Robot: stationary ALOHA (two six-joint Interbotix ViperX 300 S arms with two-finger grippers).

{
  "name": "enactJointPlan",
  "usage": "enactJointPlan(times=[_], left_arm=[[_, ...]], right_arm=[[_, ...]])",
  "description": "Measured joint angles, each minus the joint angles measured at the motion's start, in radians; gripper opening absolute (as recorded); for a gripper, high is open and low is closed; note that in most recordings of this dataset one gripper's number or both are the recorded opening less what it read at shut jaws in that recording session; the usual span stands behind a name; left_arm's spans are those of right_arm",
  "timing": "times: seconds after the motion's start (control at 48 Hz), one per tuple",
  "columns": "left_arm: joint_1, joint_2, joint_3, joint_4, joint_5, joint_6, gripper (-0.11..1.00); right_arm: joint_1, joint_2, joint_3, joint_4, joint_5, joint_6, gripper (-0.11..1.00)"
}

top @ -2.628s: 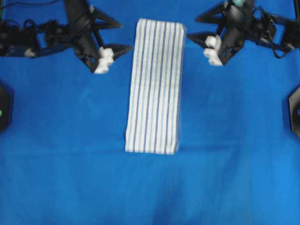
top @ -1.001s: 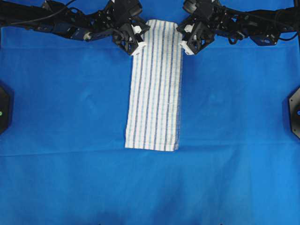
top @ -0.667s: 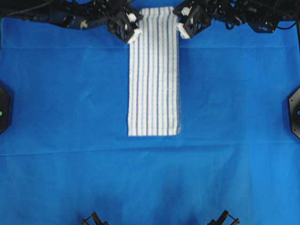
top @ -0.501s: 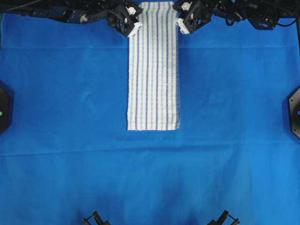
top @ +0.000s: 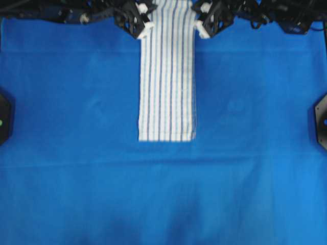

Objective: Fold the blue towel.
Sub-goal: 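Pull the far end toward the near end, folding the strip in half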

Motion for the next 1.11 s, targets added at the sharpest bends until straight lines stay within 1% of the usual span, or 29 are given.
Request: enactJointPlan(times=[0.125, 0.229, 0.396, 0.521, 0.792, 1.022, 1.105], left_arm=[[-0.038, -0.038, 0.043, 0.0, 0.0, 0.0, 0.04], [-0.077, -0.067, 0.084, 0.0, -0.003, -0.002, 0.04], [-0.169, -0.114, 0.155, 0.0, -0.008, 0.0, 0.04], [-0.236, -0.147, 0.201, 0.0, -0.009, 0.0, 0.04], [-0.365, -0.175, 0.253, 0.0, -0.012, -0.002, 0.04], [-0.477, -0.175, 0.27, -0.002, -0.012, -0.002, 0.04], [-0.499, -0.175, 0.275, 0.0, -0.012, -0.003, 0.04]], right_arm=[[0.049, -0.072, 0.049, 0.002, 0.0, 0.011, 0.07], [0.106, -0.132, 0.097, 0.002, 0.003, 0.014, 0.07], [0.212, -0.207, 0.175, 0.008, 0.005, 0.015, 0.07], [0.29, -0.232, 0.216, 0.014, 0.012, 0.015, 0.07], [0.437, -0.242, 0.242, 0.041, 0.067, 0.015, 0.07], [0.512, -0.244, 0.252, 0.057, 0.072, 0.018, 0.07], [0.54, -0.242, 0.252, 0.06, 0.071, 0.018, 0.07]])
